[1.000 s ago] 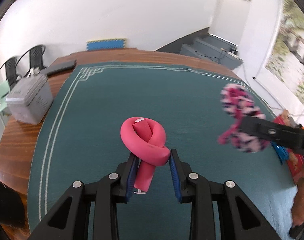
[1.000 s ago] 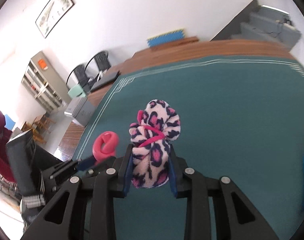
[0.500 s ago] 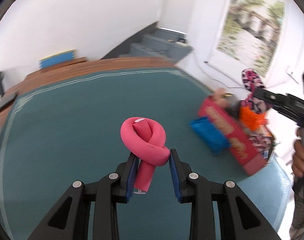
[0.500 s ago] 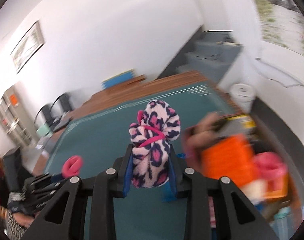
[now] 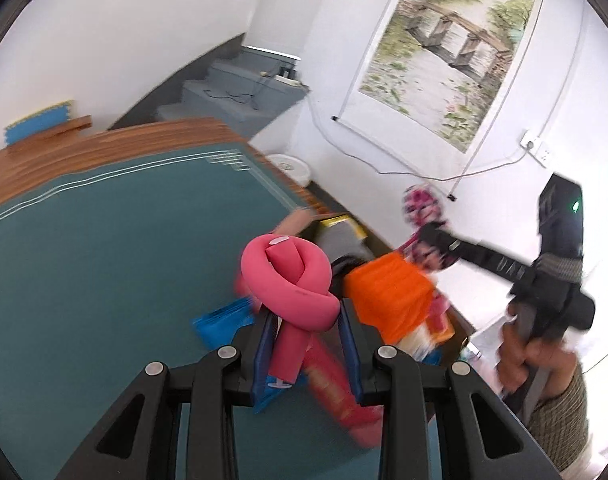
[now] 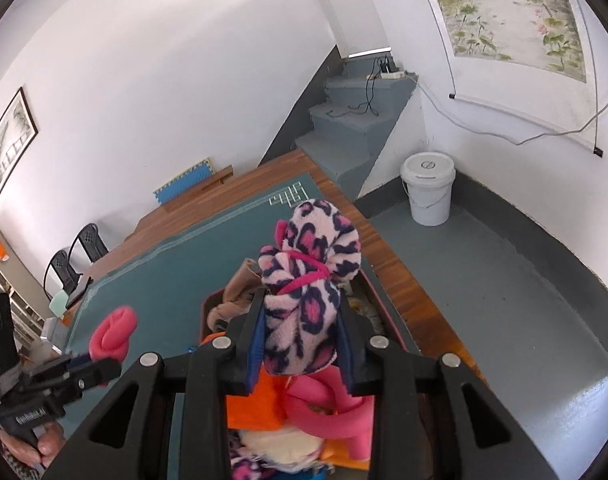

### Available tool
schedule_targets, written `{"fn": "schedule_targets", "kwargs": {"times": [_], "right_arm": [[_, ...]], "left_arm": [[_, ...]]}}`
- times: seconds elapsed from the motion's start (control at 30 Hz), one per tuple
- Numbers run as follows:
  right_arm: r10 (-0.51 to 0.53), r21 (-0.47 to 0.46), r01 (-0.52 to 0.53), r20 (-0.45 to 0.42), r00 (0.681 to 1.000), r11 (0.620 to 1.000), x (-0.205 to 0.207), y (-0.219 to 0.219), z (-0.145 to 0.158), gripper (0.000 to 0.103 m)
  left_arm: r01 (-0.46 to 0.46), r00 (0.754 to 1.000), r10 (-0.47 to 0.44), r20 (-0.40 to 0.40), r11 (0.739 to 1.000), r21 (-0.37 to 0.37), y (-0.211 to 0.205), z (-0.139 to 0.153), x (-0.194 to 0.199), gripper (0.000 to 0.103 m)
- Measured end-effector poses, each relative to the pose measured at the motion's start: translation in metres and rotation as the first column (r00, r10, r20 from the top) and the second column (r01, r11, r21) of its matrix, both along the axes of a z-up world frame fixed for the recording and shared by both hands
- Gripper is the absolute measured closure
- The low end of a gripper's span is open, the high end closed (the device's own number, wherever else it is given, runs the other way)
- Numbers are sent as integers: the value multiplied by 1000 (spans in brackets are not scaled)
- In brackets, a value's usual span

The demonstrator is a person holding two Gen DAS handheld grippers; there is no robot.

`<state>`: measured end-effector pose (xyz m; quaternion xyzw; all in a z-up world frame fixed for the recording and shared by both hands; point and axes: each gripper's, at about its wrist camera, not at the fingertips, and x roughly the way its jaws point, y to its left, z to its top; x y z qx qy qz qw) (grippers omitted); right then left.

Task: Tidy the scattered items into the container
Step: 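Carry the foam knot and leopard mitten over the red tin and release both, then move the right tool to the blue plastic packet beside the tin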

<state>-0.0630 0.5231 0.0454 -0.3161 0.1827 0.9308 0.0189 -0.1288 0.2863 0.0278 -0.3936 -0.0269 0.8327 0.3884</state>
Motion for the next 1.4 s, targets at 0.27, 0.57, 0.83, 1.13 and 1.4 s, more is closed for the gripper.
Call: {"fn": "schedule_targets", "kwargs": {"times": [0.27,0.57,0.83,1.13,1.4], "right_arm": [[38,24,-39,72,997,999,-21,13,-20,70],[122,18,-127,182,976,992,-42,9,-36,70],[117,29,-126,209,971,992,-43,4,-37,61],[61,-12,-60,97,993,998,-14,8,-18,43],[131,36,-129,-79,988,991,28,-38,19,43]], "left_arm": [[58,996,-59,64,998,14,62,-18,-32,71],[64,987,-66,147,998,14,70,-50,-50,71],[20,994,-18,104,1000,-17,68,-46,-43,38],[-29,994,23,106,998,50,23,-33,-30,27],[-105,991,97,94,990,91,-23,-24,-19,17]]}}
